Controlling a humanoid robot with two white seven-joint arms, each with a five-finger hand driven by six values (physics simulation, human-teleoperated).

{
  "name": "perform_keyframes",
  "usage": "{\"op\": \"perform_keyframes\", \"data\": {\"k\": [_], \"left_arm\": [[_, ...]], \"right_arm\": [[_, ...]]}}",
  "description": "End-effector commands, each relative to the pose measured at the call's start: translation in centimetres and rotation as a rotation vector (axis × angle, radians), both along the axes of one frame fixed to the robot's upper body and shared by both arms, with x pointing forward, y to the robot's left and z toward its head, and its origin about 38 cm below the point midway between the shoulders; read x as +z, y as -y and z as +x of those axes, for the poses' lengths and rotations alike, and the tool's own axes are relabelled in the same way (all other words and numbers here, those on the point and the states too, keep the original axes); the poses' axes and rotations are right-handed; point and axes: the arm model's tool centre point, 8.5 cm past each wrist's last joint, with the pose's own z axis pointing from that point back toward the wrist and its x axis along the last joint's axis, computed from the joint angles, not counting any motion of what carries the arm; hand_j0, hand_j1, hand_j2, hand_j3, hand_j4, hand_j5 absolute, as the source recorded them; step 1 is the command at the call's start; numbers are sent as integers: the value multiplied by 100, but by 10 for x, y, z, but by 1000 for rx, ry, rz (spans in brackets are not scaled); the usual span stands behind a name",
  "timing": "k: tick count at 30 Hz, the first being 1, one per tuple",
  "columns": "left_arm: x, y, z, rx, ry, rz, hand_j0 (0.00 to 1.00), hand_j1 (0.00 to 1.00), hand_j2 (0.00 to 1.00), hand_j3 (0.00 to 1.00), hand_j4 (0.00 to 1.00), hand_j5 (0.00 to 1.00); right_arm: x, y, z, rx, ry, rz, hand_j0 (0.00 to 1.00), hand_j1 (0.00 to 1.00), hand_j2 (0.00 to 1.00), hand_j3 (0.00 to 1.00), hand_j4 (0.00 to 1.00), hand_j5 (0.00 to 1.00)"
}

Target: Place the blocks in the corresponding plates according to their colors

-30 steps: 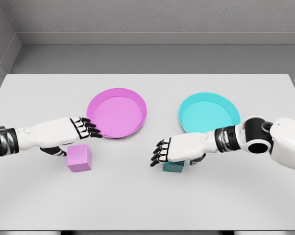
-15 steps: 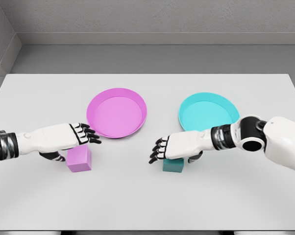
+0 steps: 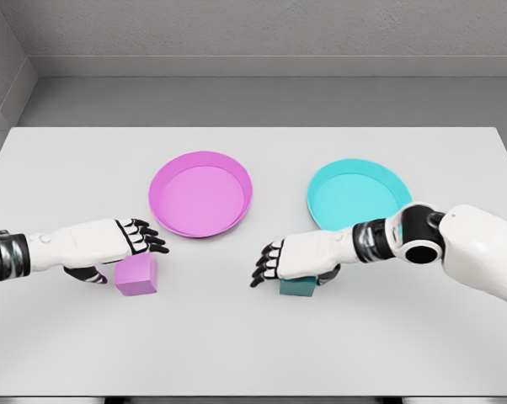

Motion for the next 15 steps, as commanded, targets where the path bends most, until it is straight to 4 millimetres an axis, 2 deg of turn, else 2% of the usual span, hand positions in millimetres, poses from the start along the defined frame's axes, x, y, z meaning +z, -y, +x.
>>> {"op": "perform_keyframes", "data": {"k": [1,8,15], "left_arm": [[0,0,0,3,-3,-4,100,100,100,100,100,100],[-2,1,0,1,-7,-3,100,100,100,100,100,100],[-6,2,-2,-2,-16,-1,100,100,100,100,100,100]], "right_arm": [[-1,-2,-1,4,-4,-5,100,100,100,100,100,100],[-3,-1,-1,8,-2,-29,84,84,84,84,84,84],[-1,1,1,2,6,-28,80,80,80,80,80,80]]}}
